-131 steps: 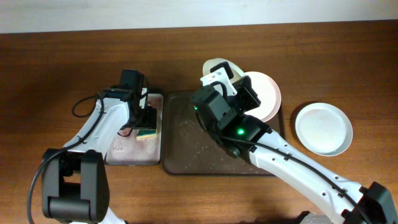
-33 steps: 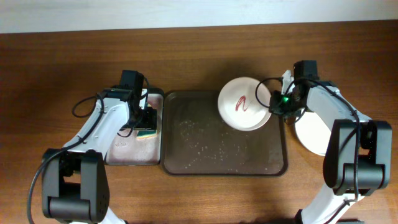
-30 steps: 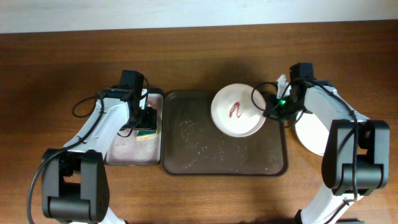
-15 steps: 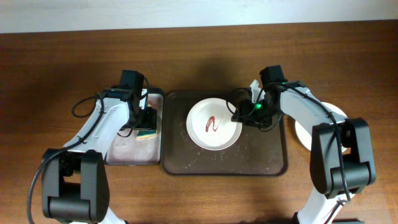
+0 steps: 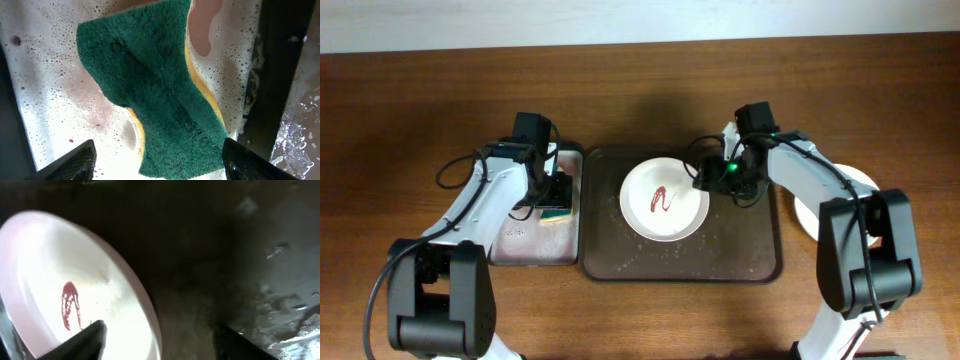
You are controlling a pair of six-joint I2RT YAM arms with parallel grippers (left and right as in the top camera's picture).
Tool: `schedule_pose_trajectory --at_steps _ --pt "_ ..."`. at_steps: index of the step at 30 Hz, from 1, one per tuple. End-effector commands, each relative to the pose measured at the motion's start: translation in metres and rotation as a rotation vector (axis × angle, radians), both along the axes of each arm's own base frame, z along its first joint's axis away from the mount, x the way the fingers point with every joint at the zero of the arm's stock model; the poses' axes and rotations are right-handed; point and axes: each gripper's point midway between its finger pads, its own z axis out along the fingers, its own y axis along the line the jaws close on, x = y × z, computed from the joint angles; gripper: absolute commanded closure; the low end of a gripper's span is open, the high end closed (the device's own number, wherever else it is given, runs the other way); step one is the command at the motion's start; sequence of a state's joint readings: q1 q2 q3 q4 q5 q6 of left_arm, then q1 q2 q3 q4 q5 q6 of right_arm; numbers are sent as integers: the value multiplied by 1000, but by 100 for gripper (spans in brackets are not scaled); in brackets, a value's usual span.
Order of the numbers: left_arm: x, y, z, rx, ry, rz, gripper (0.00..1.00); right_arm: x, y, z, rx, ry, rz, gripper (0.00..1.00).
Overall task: Clean dirty plates on tray and stack at the side
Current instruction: 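Drag the white bowl to the center of the brown tray, then grasp the sponge in the white tray with the left gripper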
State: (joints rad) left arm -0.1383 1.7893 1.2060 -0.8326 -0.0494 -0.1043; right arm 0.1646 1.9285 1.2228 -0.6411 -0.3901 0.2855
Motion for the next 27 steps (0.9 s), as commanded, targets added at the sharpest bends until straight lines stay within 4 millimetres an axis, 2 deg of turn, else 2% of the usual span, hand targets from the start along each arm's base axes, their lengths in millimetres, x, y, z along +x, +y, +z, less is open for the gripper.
schedule_pose_trajectory --at_steps 1,3,8,10,21,24,27 --pt "1 0 4 -9 -12 1 21 -4 7 -6 -46 0 34 58" --pt "1 0 4 -9 -12 1 21 -9 3 -12 -103 27 -18 67" --pt "1 0 4 -10 -13 1 21 -18 1 -19 -123 60 -34 89" --pt "1 0 4 -10 -13 1 21 -21 0 -20 -123 71 -43 94" --pt "10 -1 4 -14 -48 1 21 -24 0 -21 -127 85 -42 96" --pt "11 -2 -3 -16 -56 2 23 -24 0 -21 -127 85 -42 96" --pt "9 1 -15 -16 -44 81 23 -24 0 -21 -127 85 -42 96"
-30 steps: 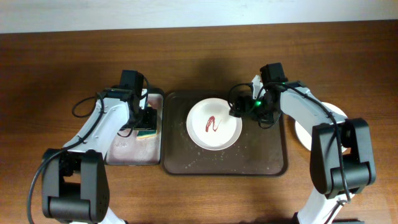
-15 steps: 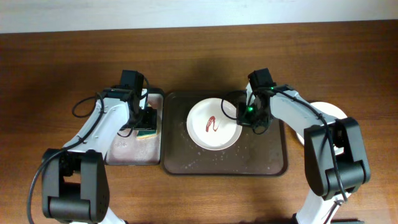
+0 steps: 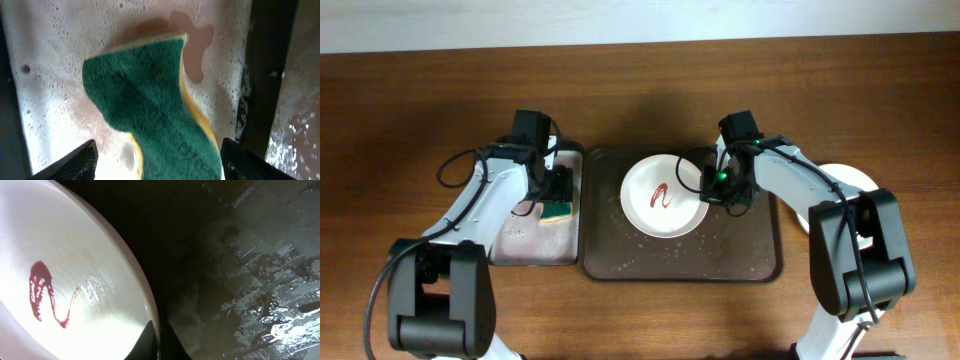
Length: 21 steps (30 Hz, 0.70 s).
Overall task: Clean dirty plates on tray and stack at the side
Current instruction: 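Grasp the sponge in the white tray with the left gripper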
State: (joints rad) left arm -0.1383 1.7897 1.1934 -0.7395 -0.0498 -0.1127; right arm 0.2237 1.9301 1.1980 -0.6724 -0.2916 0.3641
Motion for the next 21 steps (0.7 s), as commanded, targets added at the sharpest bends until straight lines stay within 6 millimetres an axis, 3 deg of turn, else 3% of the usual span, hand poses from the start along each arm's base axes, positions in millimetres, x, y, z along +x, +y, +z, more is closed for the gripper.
schedule_pose_trajectory --at_steps 1,5,7,9,10,12,18,19,21 --pt "-9 3 -19 -12 42 97 23 -5 -3 -7 -30 19 -9 96" --pt "-5 3 -36 -20 55 150 23 -5 -3 -7 -30 20 -9 96" --pt "2 1 -43 -24 38 149 27 -6 -4 -7 -31 24 -9 96" --pt "10 0 -42 -30 10 148 67 -7 -4 -7 -32 26 -9 96" --pt "15 0 -41 -34 -9 148 83 -7 -4 -7 -32 26 -9 96" --pt "21 -1 -39 -38 -36 141 100 -7 -4 -7 -32 27 -9 96" --pt "23 -1 -38 -4 -36 12 100 -7 -4 -7 -32 28 -9 96" --pt "21 -1 -38 -1 -29 5 95 -8 -4 -7 -33 30 -9 96" --pt "17 -1 -37 0 -6 5 45 -8 -4 -7 -34 33 -9 96"
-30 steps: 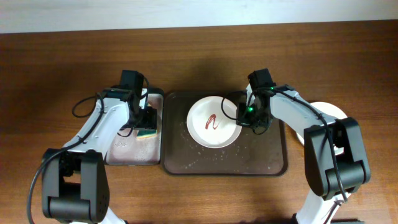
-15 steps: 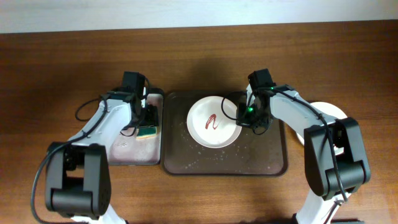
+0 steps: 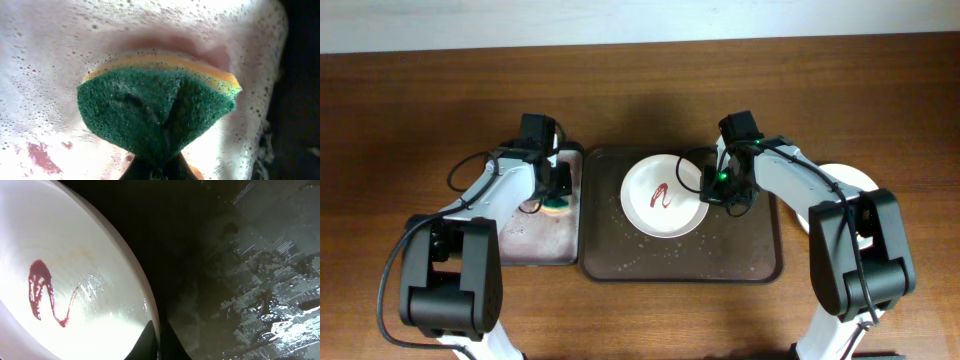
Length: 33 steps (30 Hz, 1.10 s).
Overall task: Clean dirty plates on tray and stack at the side
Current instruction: 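Grasp the sponge in the white tray with the left gripper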
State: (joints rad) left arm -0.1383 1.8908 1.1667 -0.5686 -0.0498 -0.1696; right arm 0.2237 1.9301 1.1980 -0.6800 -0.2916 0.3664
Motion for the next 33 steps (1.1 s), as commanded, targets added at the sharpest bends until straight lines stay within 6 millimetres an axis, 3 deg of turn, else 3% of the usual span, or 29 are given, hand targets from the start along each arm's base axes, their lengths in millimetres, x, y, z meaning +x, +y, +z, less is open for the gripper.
schedule_pose_trajectory --at_steps 1,4,8,9,10,11,13,20,21,22,23,24,27,33 --pt "-8 2 -4 19 47 -50 29 -7 -4 -7 -32 26 -6 96" --pt "-20 4 -6 25 98 -51 24 -7 -4 -7 -32 26 -6 96" --pt "-29 5 -8 29 135 -51 32 -7 -4 -7 -33 26 -7 96" --pt "-30 5 -8 29 137 -51 38 -7 -4 -7 -33 26 -7 96" --pt "-30 5 -8 29 137 -51 66 -7 -4 -7 -33 26 -7 96" --pt "-30 5 -8 29 137 -51 85 -7 -4 -7 -33 26 -7 96" --pt "-31 5 -8 30 141 -51 100 -7 -4 -7 -32 26 -6 96" --pt "-35 6 -4 34 168 -51 100 -8 -4 -7 -34 30 -6 96" --pt "-34 6 -2 33 167 -51 89 -8 -4 -7 -34 30 -6 96" --pt "-30 5 2 32 158 -51 55 -8 -4 -7 -33 30 -6 96" --pt "-27 5 4 31 149 -51 36 -8 -4 -7 -33 30 -6 96" --pt "-23 4 7 30 139 -51 32 -8 -4 -7 -33 30 -6 96" --pt "-15 3 11 27 113 -51 27 -8 -4 -7 -34 30 -6 96" --pt "-5 2 13 23 72 -50 31 -8 -4 -7 -34 30 -7 96"
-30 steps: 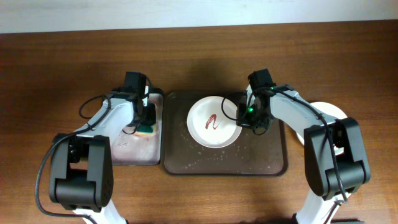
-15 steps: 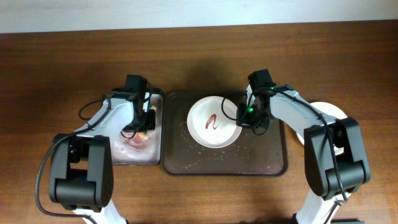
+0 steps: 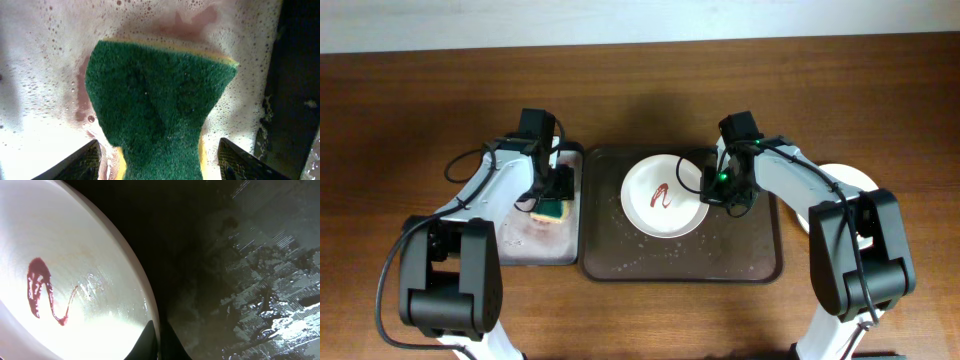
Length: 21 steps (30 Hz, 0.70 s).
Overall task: Clean dirty plates on tray and stack at the side
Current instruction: 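Grasp the sponge in the white tray with the left gripper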
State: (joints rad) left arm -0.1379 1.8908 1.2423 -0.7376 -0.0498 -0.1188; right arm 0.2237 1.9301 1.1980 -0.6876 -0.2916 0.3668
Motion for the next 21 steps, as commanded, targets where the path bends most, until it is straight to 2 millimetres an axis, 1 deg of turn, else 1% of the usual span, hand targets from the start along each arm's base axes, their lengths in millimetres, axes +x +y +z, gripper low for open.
schedule_pose_trajectory --at_steps 1,4,7,10,12,14,15,16,18,20,21 --pt "10 0 2 -4 -27 -2 35 -6 -4 -7 -32 22 -6 96" --pt "9 0 1 -4 -25 -1 38 -6 -4 -7 -32 22 -6 96" --pt "5 -1 -1 -10 -11 0 45 -6 -4 -7 -32 23 -6 96" --pt "-2 0 -8 -8 10 1 46 -6 -4 -7 -32 23 -6 96" --pt "-4 0 -10 -7 17 1 56 -7 -4 -7 -33 25 -6 96" --pt "-4 0 -10 -7 17 1 71 -7 -4 -7 -33 25 -6 96" --pt "-5 0 -10 -10 18 1 83 -7 -4 -7 -33 25 -6 96" --pt "-6 -3 -11 -25 25 -2 89 -7 -4 -7 -33 25 -6 96" --pt "-11 -3 -14 -29 39 -3 93 -7 -4 -7 -33 26 -6 96" --pt "-17 -3 -19 -27 55 -3 99 -8 -4 -7 -34 29 -6 96" --pt "-20 -2 -21 -26 63 -3 100 -8 -4 -7 -34 29 -6 96"
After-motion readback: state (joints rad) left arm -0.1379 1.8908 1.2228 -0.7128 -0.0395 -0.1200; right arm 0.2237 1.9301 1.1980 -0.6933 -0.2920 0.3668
